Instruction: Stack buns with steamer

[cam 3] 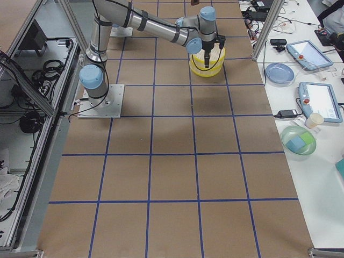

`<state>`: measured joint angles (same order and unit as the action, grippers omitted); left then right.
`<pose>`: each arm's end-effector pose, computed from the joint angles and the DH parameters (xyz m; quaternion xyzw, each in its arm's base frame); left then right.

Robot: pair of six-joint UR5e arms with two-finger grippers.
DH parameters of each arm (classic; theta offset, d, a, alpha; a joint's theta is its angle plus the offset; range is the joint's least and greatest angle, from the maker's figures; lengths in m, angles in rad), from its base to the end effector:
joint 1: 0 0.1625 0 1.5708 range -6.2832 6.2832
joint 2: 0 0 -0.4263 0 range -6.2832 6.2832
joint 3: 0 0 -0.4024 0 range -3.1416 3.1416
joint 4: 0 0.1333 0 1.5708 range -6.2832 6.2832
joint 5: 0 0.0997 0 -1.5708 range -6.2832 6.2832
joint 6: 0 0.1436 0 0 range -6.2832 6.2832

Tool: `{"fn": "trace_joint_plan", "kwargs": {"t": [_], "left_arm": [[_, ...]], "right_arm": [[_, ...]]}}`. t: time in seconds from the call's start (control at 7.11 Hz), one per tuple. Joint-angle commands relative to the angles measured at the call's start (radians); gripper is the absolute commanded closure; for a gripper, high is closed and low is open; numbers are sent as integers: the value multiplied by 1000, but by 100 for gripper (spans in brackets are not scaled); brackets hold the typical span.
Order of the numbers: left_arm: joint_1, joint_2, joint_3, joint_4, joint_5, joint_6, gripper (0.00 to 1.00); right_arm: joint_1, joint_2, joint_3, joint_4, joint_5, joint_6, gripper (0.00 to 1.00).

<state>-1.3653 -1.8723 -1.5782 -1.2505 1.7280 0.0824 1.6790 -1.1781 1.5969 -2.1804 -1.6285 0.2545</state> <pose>0.0162 -0.6210 0.3065 -0.0618 0.9950 0.0056 0.0785 0.1951 -0.6385 0.2709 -0.0755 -0.9922 0.0988 0.0111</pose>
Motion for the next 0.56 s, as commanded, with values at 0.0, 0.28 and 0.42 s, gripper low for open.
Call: {"fn": "trace_joint_plan", "kwargs": {"t": [0.0, 0.28, 0.42], "left_arm": [[-11, 15, 4, 12, 27, -9, 100], [-150, 19, 35, 57, 16, -94, 100], [-208, 19, 37, 101, -69, -187, 100]], "right_arm": [[-78, -145, -31, 173, 33, -137, 0], [-85, -315, -38, 408, 232, -275, 0], [-85, -365, -38, 477, 229, -306, 0]]}}
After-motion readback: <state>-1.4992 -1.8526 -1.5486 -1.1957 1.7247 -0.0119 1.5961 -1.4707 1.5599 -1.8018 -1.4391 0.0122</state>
